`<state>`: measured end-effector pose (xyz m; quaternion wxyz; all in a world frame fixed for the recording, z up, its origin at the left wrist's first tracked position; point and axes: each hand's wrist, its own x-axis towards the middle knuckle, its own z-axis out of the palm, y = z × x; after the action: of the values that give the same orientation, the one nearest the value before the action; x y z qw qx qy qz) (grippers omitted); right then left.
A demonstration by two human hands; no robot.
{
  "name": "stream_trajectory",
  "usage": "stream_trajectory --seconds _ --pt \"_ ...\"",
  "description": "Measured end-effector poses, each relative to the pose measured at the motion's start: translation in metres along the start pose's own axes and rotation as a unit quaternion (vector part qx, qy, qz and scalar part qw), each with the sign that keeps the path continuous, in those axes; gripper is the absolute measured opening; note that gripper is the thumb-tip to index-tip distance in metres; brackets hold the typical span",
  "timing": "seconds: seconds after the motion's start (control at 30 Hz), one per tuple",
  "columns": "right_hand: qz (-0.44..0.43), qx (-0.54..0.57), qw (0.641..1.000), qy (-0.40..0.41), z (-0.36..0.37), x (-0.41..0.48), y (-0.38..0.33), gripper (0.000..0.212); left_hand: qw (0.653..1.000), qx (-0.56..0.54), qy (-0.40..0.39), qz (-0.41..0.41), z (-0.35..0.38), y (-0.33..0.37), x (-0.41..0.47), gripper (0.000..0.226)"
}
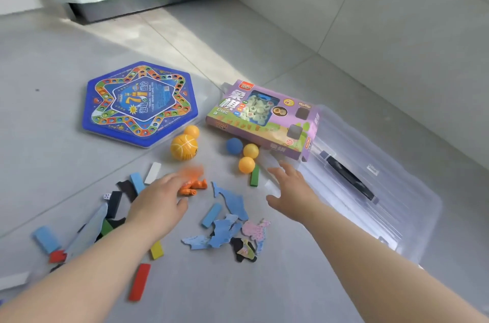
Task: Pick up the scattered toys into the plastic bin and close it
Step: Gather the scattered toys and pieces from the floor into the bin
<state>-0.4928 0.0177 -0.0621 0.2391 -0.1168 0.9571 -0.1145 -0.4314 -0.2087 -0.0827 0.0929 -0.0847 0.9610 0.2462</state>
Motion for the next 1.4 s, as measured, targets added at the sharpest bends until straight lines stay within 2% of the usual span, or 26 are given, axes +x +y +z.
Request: stream_trajectory --seconds 0.2,0.37,0.43,0.5,0.57,0.7,0.87,0.97,1.07,1.2,1.3,1.4 --pt "-0.072 -0.016 0.997 -0.01 0.016 0.064 -0.021 0.066 0.993 0.084 -0.078 -0.027 0.026 -0.008 -0.004 0.072" --pt "-0.093 -0.099 0.99 0.024 0.018 0.105 -0.035 0.064 0.986 0.123 -0.086 -0.069 0.047 -0.028 -0.015 0.077" --pt "-0.096 -0.105 0.989 0.026 0.023 0.116 -0.041 0.065 0.985 0.145 -0.068 -0.061 0.053 -0.037 -0.018 0.08" --pt "-0.09 -0.093 0.991 0.026 0.03 0.123 -0.047 0.066 0.982 0.163 -0.078 -0.048 0.058 -0.043 -0.016 0.081" --pt "-0.082 -0.091 0.992 0.032 0.038 0.127 -0.053 0.063 0.982 0.166 -0.088 -0.036 0.066 -0.051 -0.015 0.067" --pt "-0.046 -0.059 0.995 0.065 0.052 0.122 -0.061 0.048 0.983 0.16 -0.088 -0.006 0.075 -0.056 -0.021 0.068" --pt "0.028 -0.003 0.995 0.093 0.048 0.119 -0.048 0.053 0.987 0.138 -0.076 -0.005 0.076 -0.058 -0.02 0.069" --pt "0.017 -0.04 0.995 0.087 0.046 0.121 -0.043 0.047 0.988 0.139 -0.062 -0.006 0.077 -0.06 -0.018 0.067" --pt "0.014 -0.077 0.994 0.077 0.05 0.12 -0.044 0.047 0.987 0.16 -0.027 0.007 0.079 -0.063 -0.017 0.055" --pt "-0.009 -0.075 0.995 0.065 0.052 0.115 -0.044 0.043 0.98 0.178 0.08 0.039 0.083 -0.065 -0.015 0.052" --pt "-0.023 0.0 0.996 0.081 0.047 0.105 -0.039 0.037 0.976 0.133 0.151 0.086 0.074 -0.055 -0.012 0.041" --pt "-0.015 0.127 0.982 0.143 0.036 0.09 -0.033 0.035 0.975 0.075 0.172 0.118 0.067 -0.037 -0.006 0.032"
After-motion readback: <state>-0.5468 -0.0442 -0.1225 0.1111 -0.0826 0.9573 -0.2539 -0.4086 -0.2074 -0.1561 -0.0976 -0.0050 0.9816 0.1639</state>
